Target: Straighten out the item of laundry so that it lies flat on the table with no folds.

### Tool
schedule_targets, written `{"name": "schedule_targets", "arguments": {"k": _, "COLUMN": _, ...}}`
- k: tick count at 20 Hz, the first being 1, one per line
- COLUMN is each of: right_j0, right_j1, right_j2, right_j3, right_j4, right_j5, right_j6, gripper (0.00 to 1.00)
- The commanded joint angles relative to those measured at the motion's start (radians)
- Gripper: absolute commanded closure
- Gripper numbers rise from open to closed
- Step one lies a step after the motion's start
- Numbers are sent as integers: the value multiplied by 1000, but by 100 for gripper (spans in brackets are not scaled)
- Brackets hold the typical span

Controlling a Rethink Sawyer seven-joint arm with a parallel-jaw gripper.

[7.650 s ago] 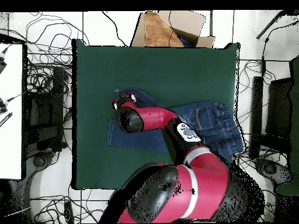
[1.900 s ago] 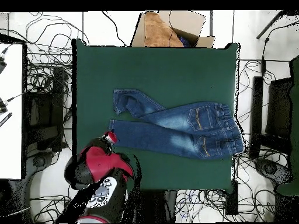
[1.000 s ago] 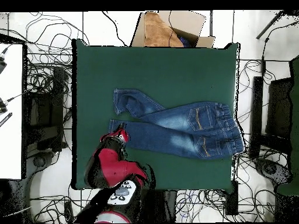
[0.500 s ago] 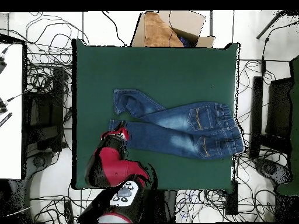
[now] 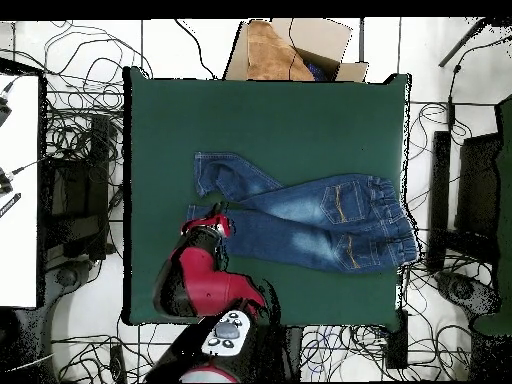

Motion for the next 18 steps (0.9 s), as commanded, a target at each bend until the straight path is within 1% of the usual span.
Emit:
{"name": "schedule_targets", "arguments": {"k": 1, "right_j0": -39, "right_j1": 85, "right_j2": 97, "right_j3": -65, "right_j4": 83, "right_j5": -27, "right_j6": 296, "gripper": 100}}
{"name": "schedule_targets", "arguments": {"k": 4, "right_j0": -37, "right_j1": 174, "right_j2": 99, "right_j3": -126, "right_j4": 116, "right_j5": -29, "right_j6": 268, "gripper": 100}}
{"name": "schedule_targets", "arguments": {"k": 7, "right_j0": -36, "right_j1": 224, "right_j2": 107, "right_j3": -170, "right_j4": 135, "right_j5": -1, "right_j6": 243, "gripper": 100}}
{"name": "schedule_targets", "arguments": {"k": 11, "right_j0": -33, "right_j1": 263, "right_j2": 115, "right_j3": -229, "right_j4": 165, "right_j5": 83, "right_j6": 207, "gripper": 100}}
{"name": "schedule_targets", "arguments": {"k": 12, "right_j0": -25, "right_j1": 280, "right_j2": 113, "right_j3": -253, "right_j4": 185, "right_j5": 123, "right_j6": 189, "gripper": 100}}
{"name": "schedule_targets", "arguments": {"k": 14, "right_j0": -9, "right_j1": 305, "right_j2": 104, "right_j3": -282, "right_j4": 219, "right_j5": 152, "right_j6": 175, "gripper": 100}}
{"name": "schedule_targets", "arguments": {"k": 16, "right_j0": -7, "right_j1": 319, "right_j2": 105, "right_j3": -302, "right_j4": 230, "right_j5": 175, "right_j6": 165, "gripper": 100}}
{"name": "schedule_targets", "arguments": {"k": 18, "right_j0": -28, "right_j1": 312, "right_j2": 125, "right_j3": -306, "right_j4": 205, "right_j5": 203, "right_j6": 162, "gripper": 100}}
